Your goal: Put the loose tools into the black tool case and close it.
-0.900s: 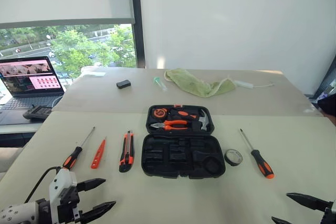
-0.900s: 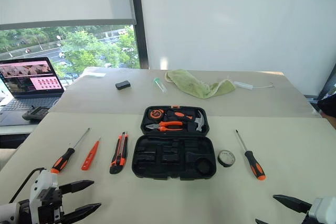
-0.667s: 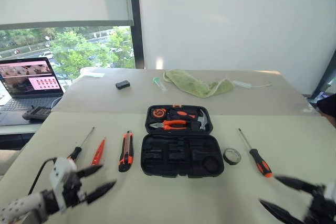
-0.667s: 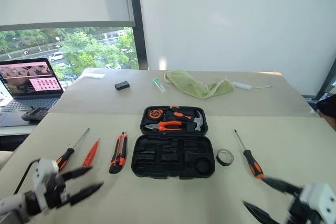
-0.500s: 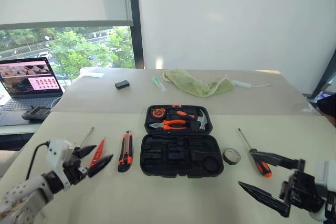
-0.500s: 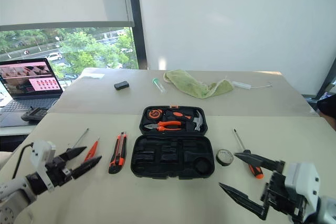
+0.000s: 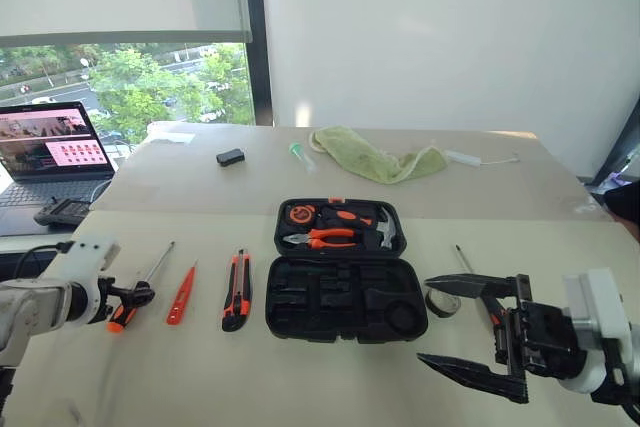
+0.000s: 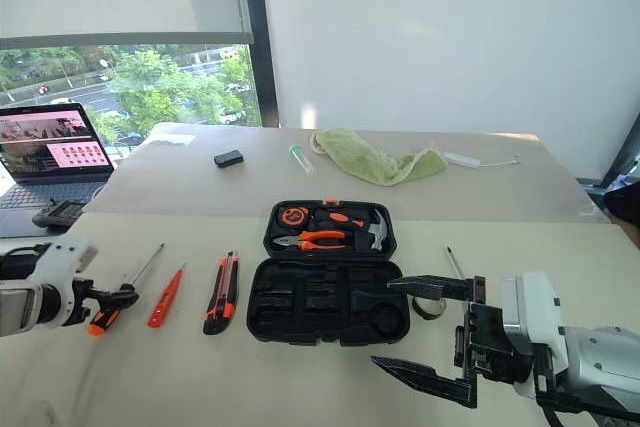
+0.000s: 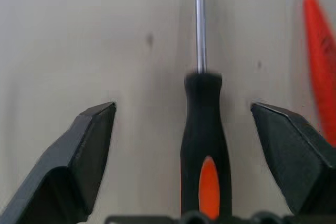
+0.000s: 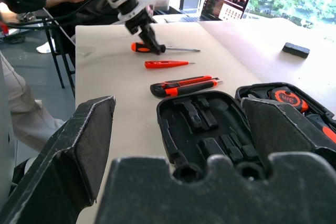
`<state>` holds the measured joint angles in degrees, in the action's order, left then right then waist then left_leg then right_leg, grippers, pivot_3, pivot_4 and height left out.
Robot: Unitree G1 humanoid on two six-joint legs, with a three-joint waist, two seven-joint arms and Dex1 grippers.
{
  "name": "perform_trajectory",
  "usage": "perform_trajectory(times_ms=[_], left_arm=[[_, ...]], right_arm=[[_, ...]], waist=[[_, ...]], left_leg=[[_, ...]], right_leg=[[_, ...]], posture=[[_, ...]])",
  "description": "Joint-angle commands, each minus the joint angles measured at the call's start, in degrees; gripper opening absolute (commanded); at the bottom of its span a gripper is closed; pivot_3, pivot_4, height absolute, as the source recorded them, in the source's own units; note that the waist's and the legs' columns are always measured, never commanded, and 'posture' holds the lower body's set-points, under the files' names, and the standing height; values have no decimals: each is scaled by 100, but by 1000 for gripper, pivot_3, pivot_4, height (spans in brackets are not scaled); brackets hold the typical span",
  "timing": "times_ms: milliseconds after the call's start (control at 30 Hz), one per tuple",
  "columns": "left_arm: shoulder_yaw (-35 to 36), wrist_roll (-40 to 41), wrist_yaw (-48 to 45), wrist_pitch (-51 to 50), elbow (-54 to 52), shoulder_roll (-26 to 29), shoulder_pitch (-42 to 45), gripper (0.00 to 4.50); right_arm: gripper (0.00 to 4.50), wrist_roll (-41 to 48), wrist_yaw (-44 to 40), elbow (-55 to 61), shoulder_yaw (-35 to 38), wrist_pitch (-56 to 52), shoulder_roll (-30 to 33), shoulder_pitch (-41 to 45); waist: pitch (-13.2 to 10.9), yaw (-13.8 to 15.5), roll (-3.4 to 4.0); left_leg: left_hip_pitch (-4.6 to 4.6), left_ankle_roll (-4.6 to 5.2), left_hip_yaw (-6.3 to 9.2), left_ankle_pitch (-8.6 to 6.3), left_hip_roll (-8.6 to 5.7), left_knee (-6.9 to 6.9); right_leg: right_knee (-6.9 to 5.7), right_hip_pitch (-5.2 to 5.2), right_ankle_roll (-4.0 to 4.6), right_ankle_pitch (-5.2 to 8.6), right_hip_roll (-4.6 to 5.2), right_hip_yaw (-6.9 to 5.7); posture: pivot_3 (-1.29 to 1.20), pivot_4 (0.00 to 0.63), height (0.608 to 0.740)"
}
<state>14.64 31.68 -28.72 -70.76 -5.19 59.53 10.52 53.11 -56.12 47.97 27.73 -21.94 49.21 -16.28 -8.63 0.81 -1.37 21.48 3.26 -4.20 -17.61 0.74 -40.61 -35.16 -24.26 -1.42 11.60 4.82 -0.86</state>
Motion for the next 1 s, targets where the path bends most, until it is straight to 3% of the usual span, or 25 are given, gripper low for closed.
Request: perform_trajectory(times_ms=[33,167,200,300,400,500,567,633,700,867,1000], left_arm=[[-38,-87,-88,-97,1,1,13,2527],[231,-80,-277,640,-156,-260,110,965],[478,125,-401,870,-175,-469,305,785],[626,786,-1227,1066,-578,-600,731,770],[-469,563,-2804,2140,-1367,-94,944,770],[-1595,-155,-3911,3405,-1470,88,1322,770],[-2631,-834,-3806,3446,-765,-623,2577,770],[-3396,-1353,-3822,3355,-130,-1247,3502,770],[-3921,-1709,-4001,3389,348,-1660,4015,770],[-4628,-2262,-4473,3762,1283,-2276,4596,770],[-5077,-2842,-4749,4471,2077,-2590,4817,770]], right_arm=[[4500,77,81,227,212,0,-10,-138],[4500,67,232,323,276,30,-78,-321],[4500,57,279,346,284,40,-115,-381],[4500,-41,370,400,350,99,-266,-612],[4500,-163,556,444,679,216,-605,-1033],[4500,-312,614,560,1113,293,-902,-1560],[4500,-333,571,733,1578,408,-1252,-2174],[4500,-313,512,870,1912,531,-1530,-2676],[4500,-335,487,958,2068,647,-1711,-2989],[4500,-491,527,1149,2090,867,-1967,-3399],[4500,-592,550,1203,2012,1190,-2076,-3762]], waist=[[0,2,1],[0,7,1],[0,29,1],[-3,114,-40],[2,140,-64],[26,137,-5],[35,209,30],[27,278,17],[27,263,11],[27,-30,11],[26,-11,11]], left_leg=[[-1,0,0,0,0,0],[-4,-1,1,0,0,3],[-4,-2,1,1,0,3],[8,-19,9,0,0,3],[40,-72,25,23,0,-1],[37,-54,8,30,-5,3],[21,-39,-13,24,-32,17],[23,26,-1,20,-70,13],[42,39,8,35,-77,8],[51,73,1,17,-79,-28],[53,74,7,15,-78,-26]], right_leg=[[-1,0,0,0,4,1],[-7,-1,2,1,47,1],[-7,-1,3,1,49,1],[-7,-7,7,-1,67,-3],[-2,-22,15,-5,56,-10],[10,-21,21,-1,47,-10],[12,-14,17,9,34,-2],[5,3,-3,17,29,-12],[13,4,-14,7,19,0],[11,-1,-37,8,29,40],[6,-8,-61,6,30,32]], posture=[[0,150,740],[0,150,740],[0,150,740],[0,150,740],[0,150,740],[0,150,740],[0,150,740],[0,150,740],[0,150,740],[0,150,740],[0,150,740]])
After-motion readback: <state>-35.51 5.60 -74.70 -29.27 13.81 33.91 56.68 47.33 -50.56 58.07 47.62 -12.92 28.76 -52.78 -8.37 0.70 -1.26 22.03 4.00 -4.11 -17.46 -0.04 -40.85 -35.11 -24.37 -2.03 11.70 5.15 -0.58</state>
